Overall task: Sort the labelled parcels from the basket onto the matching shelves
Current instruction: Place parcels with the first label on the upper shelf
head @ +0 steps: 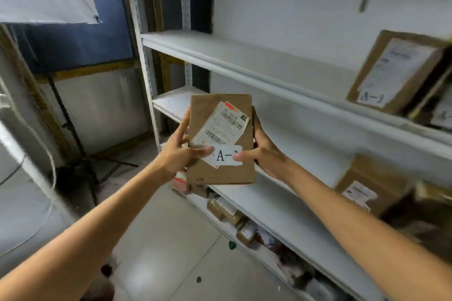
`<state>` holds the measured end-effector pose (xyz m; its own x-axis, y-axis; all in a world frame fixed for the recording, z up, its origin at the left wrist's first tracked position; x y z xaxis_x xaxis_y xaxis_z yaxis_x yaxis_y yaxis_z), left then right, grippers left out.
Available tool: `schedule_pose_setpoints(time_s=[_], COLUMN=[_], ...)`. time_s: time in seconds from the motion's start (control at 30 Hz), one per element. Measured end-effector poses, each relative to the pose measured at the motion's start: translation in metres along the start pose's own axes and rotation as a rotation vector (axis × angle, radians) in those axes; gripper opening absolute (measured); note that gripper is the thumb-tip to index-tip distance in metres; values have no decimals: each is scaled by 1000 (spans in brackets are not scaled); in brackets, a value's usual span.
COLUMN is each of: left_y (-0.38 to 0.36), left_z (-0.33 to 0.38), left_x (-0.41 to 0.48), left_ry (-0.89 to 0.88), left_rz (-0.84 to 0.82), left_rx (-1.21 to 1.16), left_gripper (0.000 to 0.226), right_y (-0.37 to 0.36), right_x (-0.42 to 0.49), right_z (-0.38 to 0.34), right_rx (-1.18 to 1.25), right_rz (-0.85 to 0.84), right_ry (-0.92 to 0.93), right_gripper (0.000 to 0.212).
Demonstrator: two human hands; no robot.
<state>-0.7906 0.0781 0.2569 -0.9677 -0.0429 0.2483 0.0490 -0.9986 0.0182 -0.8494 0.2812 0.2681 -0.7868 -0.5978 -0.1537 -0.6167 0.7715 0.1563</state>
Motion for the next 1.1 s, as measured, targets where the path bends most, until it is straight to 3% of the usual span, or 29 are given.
schedule_pose_setpoints(time_s=[0.23,0.43,0.73,0.9,1.1], left_y=[-68,-111,-134,-137,-145], left_z=[-17,-26,40,84,99], left_x=[20,27,123,192,251], left_ry=[15,4,-216,-357,-453], left_rz=[-277,-414,-476,-442,-432], left_rx=[-120,-188,-207,-177,-97], left_gripper=[103,105,108,105,102], right_y=[29,45,112,160,206], right_x=[-68,-108,-86,-49,-8], right_z=[31,42,-41,-98,-122], right_rx=[85,134,24,-91,-141], right_rz=[341,486,624,690,696], right_ry=[-68,-118,8,136,202], right_gripper=[123,126,124,109,122])
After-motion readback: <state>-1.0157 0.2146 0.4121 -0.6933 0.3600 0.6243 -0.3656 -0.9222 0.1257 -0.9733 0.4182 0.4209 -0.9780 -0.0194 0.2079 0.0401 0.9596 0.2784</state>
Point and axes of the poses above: each hand's wrist, its own x-axis towards the middle knuckle, its own y-axis out of the back of the hand, z = x × y, the point moved 2 cm from there along x, towards the middle knuckle, and after that the axes turned 13 degrees about -y, right-handed, at the moved point
